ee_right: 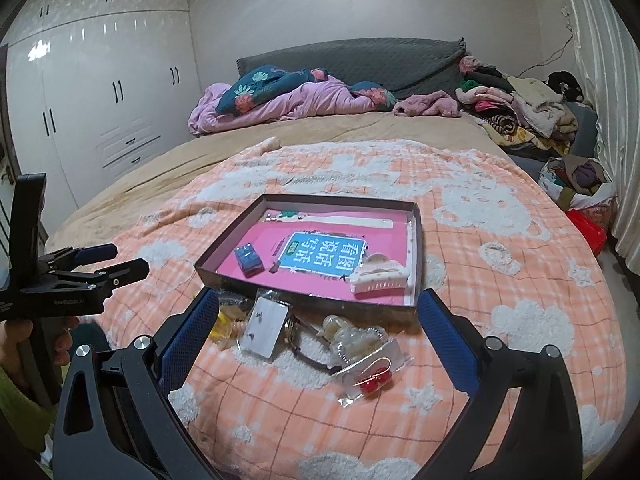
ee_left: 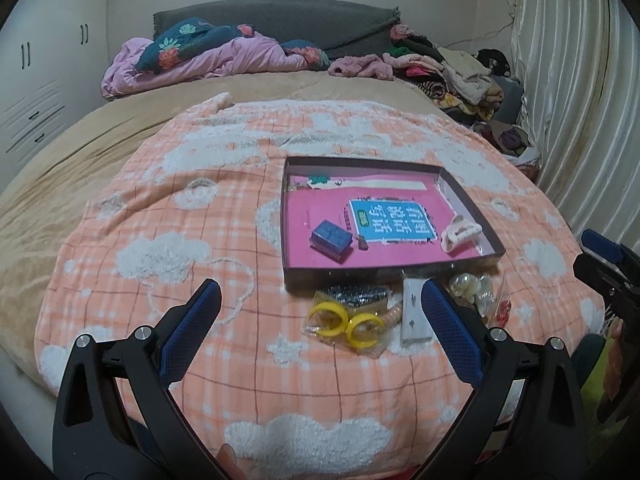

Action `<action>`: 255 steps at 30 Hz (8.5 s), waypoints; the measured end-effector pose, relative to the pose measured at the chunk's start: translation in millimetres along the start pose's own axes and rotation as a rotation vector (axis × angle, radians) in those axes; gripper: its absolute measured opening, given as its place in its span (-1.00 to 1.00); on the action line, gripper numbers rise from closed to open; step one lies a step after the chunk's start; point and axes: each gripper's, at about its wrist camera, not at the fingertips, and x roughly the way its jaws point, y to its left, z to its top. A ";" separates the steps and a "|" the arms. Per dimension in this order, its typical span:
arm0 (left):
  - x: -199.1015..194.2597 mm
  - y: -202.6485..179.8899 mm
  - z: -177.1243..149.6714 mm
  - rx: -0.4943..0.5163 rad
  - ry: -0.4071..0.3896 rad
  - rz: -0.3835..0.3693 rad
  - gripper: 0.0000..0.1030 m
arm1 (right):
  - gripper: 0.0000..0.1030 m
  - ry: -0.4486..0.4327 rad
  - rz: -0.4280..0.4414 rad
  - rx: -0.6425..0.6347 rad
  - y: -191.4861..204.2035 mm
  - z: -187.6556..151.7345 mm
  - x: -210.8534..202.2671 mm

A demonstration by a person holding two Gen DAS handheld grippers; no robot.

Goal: Organize jewelry
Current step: 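Withdraw both tools from the box back toward the remaining jewelry, then grasp the yellow bangles bag with the left tool while the right grasps the earrings bag, then lower the bangles onto the booklet with the left tool while the right places the earrings bag inside, then open both tools and pull them back from the box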

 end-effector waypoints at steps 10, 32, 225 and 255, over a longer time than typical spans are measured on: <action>7.5 3.2 -13.9 0.004 0.038 0.008 0.82 | 0.92 0.062 -0.004 -0.020 1.9 -18.0 10.3; 54.9 4.9 -51.6 0.035 0.179 0.007 0.82 | 0.92 0.173 -0.026 -0.018 -10.5 -48.9 36.8; 78.0 -47.5 84.6 -0.005 -0.027 -0.100 0.78 | 0.92 -0.101 -0.102 0.133 -78.2 40.0 59.2; -7.0 -27.1 70.0 -0.014 -0.145 -0.151 0.79 | 0.92 -0.176 -0.131 0.052 -41.1 35.0 -10.8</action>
